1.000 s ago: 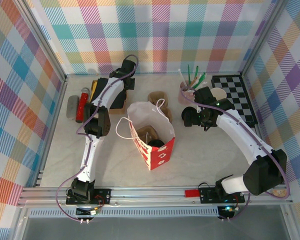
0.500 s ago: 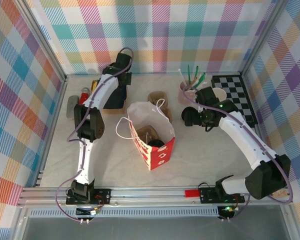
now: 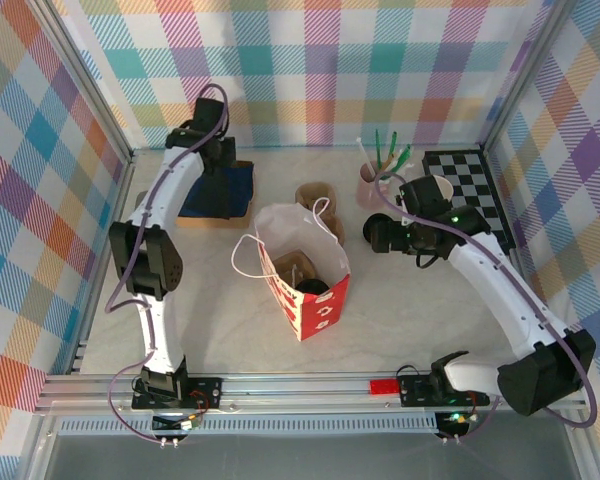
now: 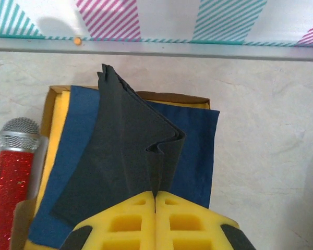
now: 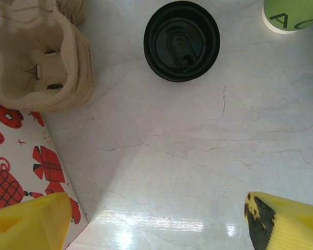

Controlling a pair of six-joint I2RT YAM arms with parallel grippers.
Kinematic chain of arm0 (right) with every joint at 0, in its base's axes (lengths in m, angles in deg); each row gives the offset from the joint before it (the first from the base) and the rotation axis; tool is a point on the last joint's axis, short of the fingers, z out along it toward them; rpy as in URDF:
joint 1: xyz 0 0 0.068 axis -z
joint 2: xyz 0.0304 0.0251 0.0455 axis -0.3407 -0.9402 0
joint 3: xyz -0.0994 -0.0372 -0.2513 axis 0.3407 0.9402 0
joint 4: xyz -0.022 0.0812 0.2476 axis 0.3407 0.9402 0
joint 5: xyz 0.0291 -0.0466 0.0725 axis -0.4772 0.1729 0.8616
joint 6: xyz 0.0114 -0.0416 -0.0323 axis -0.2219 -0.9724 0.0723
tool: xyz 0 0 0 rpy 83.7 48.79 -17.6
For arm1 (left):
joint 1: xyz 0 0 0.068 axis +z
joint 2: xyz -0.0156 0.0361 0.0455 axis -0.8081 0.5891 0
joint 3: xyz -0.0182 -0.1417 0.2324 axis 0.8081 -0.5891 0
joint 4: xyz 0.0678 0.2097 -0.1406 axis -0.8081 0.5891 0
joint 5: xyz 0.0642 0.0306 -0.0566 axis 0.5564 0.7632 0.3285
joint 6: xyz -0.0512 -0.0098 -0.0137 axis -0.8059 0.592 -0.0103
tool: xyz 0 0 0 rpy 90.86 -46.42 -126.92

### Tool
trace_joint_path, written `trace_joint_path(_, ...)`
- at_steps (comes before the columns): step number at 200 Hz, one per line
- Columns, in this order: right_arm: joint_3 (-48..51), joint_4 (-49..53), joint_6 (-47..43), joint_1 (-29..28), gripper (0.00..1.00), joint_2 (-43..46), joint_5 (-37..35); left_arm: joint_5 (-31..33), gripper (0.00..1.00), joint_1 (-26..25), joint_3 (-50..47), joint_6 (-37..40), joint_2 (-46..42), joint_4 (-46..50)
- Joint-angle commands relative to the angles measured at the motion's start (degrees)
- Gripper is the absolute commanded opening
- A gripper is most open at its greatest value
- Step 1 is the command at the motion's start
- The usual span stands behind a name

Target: Pack the takeout coffee

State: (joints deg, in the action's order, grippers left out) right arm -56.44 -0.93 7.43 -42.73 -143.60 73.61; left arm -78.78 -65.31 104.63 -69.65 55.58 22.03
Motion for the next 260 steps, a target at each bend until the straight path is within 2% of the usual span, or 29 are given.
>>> trace_joint_path(1,0.52,1.02,1.08,0.4,0.86,1.6,1.91,-6.07,0.0,-0.2,1.15,-0.16,-2.8,5.17)
trace_joint_path(61,1.4,2.14,1.41,0.37,0.85,4.78,1.93,-17.75,0.0,-0.2,1.16,-1.6,-3.74,8.09)
trace_joint_path(92,2.58,2.11,1.54,0.4,0.85,5.92,2.19,-23.67,0.0,-0.2,-2.13,-4.25,-5.52,4.79)
trace_joint_path(115,2.92,1.98,1.63,0.39,0.85,6.03,2.57,-23.98,0.0,0.85,-6.0,-5.99,-5.99,1.83)
trace_joint_path(169,2.78,1.56,1.55,0.4,0.85,5.17,3.49,-24.83,0.0,7.34,-17.29,-12.3,-8.73,-6.87)
trace_joint_path(195,2.44,1.02,1.97,0.31,0.85,4.3,4.63,-25.2,0.0,9.25,-16.97,-13.0,-6.87,-7.33)
trace_joint_path(260,2.2,0.4,2.34,0.22,0.84,2.86,5.57,-24.03,0.0,10.86,-8.35,-12.14,1.2,-3.18)
